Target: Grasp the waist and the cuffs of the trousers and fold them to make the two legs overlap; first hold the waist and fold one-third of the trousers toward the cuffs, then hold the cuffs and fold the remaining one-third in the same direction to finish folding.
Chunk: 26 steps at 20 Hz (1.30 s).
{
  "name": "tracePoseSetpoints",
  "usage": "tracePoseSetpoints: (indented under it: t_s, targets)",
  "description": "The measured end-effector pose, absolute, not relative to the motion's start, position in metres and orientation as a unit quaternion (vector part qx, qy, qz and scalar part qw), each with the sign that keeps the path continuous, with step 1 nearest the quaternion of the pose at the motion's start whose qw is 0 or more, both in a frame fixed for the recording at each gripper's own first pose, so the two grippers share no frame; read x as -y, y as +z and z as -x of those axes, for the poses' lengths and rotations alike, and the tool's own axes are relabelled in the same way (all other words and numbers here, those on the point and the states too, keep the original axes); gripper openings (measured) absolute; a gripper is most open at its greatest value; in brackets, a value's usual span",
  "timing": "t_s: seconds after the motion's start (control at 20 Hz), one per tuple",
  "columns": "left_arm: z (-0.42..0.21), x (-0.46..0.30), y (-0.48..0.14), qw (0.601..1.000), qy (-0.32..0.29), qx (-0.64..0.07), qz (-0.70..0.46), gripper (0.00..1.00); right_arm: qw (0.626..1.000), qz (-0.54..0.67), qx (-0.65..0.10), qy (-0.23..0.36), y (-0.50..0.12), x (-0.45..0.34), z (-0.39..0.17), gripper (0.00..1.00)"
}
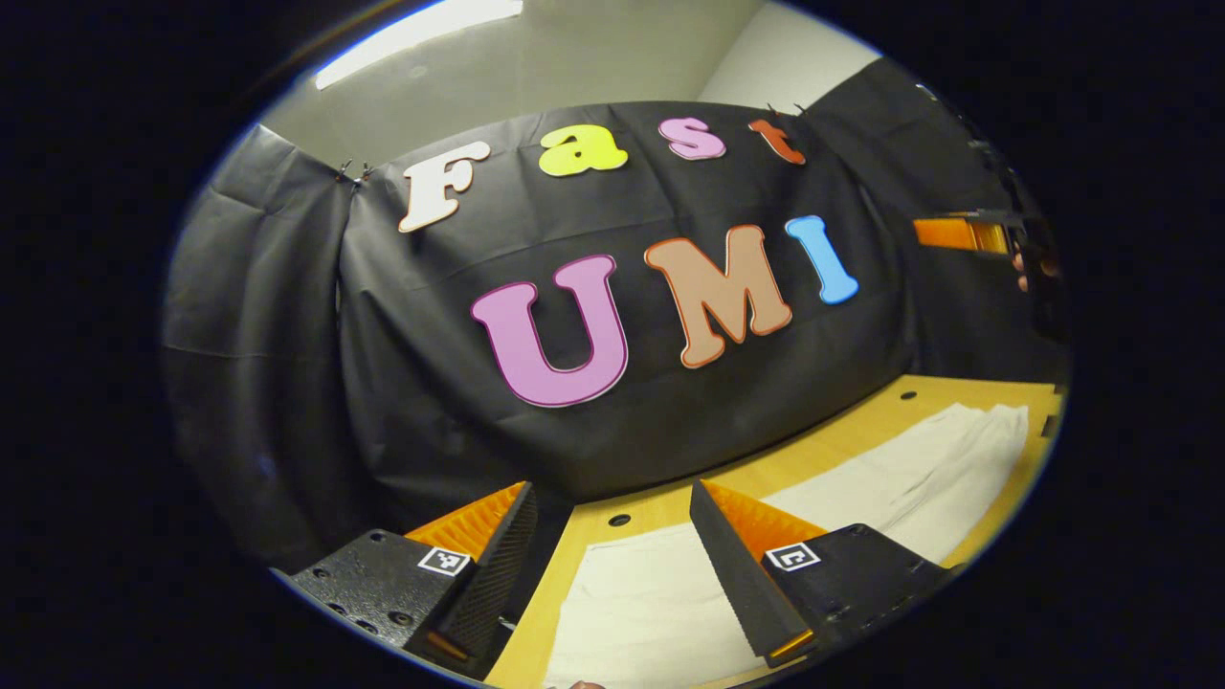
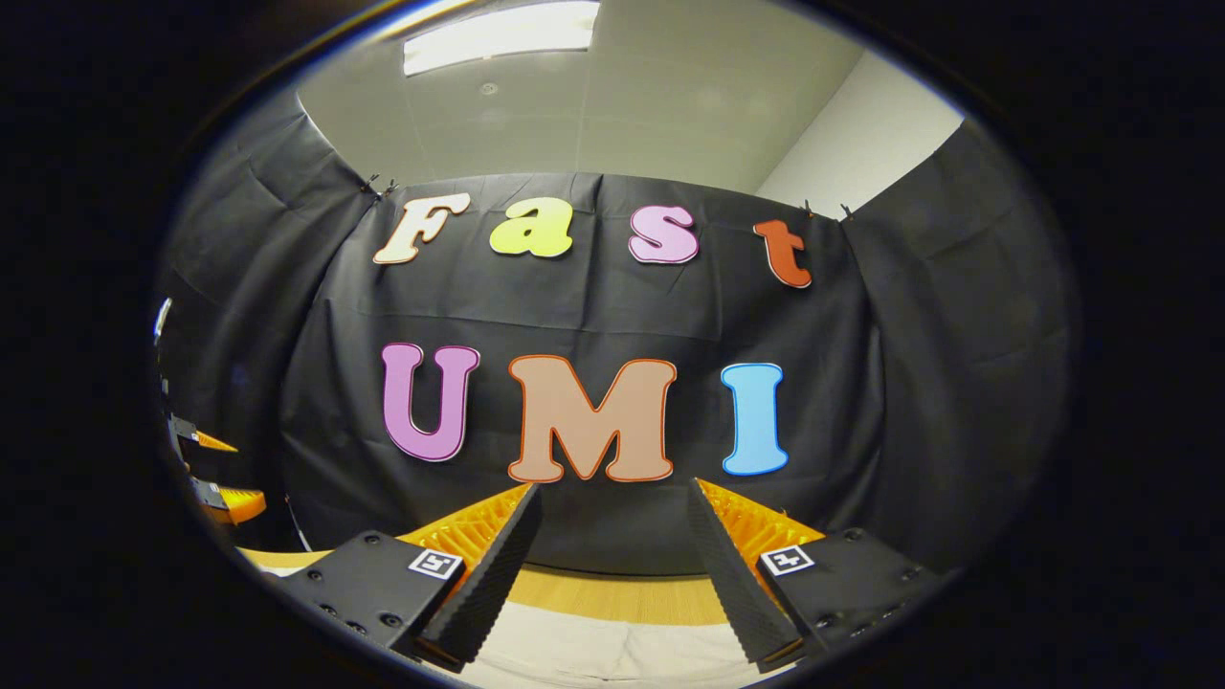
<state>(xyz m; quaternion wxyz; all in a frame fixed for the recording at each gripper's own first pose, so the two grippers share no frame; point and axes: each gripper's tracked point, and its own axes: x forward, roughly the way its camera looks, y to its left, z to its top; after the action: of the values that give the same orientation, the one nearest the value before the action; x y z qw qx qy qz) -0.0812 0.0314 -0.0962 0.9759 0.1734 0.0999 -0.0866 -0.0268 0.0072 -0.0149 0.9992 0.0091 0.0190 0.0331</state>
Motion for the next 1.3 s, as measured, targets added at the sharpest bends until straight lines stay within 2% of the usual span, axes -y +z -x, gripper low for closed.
tracePoseSetpoints:
  t_s: [0.35, 0.6, 0.75, 0.8, 0.85, 1.05, 1.3]
  targets:
    - [0.117, -0.043, -0.174, 0.931, -0.145, -0.180, -0.284, 0.96, 0.998, -0.019, -0.042, 0.029, -0.036, -0.006, 0.035, 0.97]
    - [0.152, -0.044, -0.245, 0.865, -0.225, -0.241, -0.378, 0.96, 0.999, -0.018, -0.045, 0.016, -0.041, 0.006, 0.037, 0.96]
    - [0.165, -0.054, -0.280, 0.839, -0.247, -0.278, -0.397, 0.96, 0.998, -0.016, -0.054, 0.000, -0.049, 0.018, 0.042, 0.96]
    - [0.171, -0.057, -0.289, 0.830, -0.255, -0.288, -0.404, 1.00, 0.998, -0.018, -0.058, -0.004, -0.050, 0.021, 0.043, 0.97]
    - [0.178, -0.061, -0.300, 0.819, -0.263, -0.299, -0.413, 0.96, 0.998, -0.021, -0.060, -0.009, -0.051, 0.025, 0.044, 0.97]
    - [0.196, -0.084, -0.332, 0.775, -0.290, -0.339, -0.448, 0.97, 0.997, -0.016, -0.065, -0.030, -0.057, 0.043, 0.049, 0.96]
    - [0.212, -0.097, -0.358, 0.717, -0.341, -0.355, -0.494, 0.97, 0.995, -0.014, -0.078, -0.057, -0.066, 0.065, 0.058, 0.97]
